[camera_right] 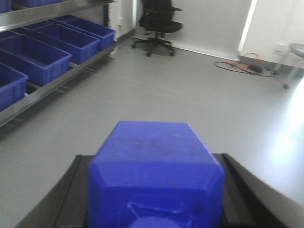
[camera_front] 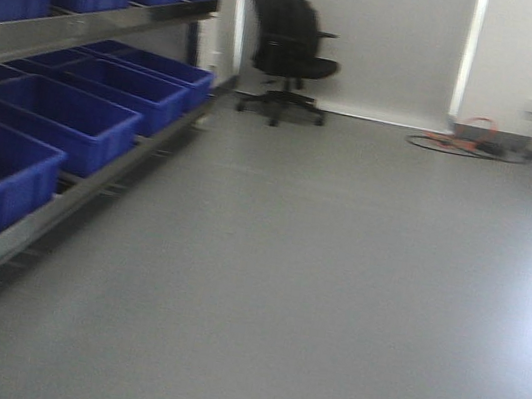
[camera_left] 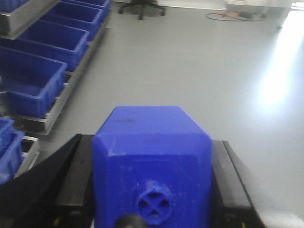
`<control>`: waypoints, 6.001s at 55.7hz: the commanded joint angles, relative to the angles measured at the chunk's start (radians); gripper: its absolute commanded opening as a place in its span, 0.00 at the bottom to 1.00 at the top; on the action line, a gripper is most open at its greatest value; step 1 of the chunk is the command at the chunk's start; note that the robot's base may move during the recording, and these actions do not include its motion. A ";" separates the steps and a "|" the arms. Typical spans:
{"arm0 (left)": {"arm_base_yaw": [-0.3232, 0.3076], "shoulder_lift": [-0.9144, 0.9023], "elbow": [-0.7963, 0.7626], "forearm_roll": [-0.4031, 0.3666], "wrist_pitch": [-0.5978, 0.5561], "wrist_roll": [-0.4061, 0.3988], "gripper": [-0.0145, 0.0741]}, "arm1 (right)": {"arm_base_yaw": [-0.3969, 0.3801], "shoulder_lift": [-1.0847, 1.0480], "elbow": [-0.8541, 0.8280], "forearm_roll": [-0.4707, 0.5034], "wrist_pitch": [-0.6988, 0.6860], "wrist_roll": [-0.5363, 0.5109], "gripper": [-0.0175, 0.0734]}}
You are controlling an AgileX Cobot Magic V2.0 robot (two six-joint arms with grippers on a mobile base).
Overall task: Pick and sort blue part to right shelf
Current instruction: 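Drive the base up to the shelf of blue bins, then move the left gripper's part over the bin nearest the left arm, then open the left gripper to drop the part into the bin, then lower the right gripper's part into the bin below it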
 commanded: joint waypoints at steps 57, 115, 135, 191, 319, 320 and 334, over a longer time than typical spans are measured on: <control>-0.001 0.009 -0.030 -0.002 -0.087 -0.003 0.53 | -0.003 0.016 -0.025 0.007 -0.091 -0.006 0.47; -0.001 0.009 -0.030 -0.002 -0.087 -0.003 0.53 | -0.003 0.016 -0.025 0.007 -0.091 -0.006 0.47; -0.001 0.009 -0.030 -0.002 -0.087 -0.003 0.53 | -0.003 0.016 -0.025 0.007 -0.091 -0.006 0.47; -0.128 0.550 -0.468 -0.122 -0.015 0.188 0.53 | -0.003 0.016 -0.025 0.007 -0.115 -0.006 0.47; -0.147 0.394 -0.185 -0.074 -0.301 0.148 0.42 | -0.003 0.128 -0.082 0.007 0.037 0.100 0.47; -0.147 0.378 -0.177 -0.072 -0.298 0.148 0.42 | -0.003 0.148 -0.096 0.007 0.043 0.101 0.47; -0.147 0.257 -0.128 -0.064 -0.267 0.146 0.30 | -0.003 0.491 -0.358 0.006 0.099 0.158 0.47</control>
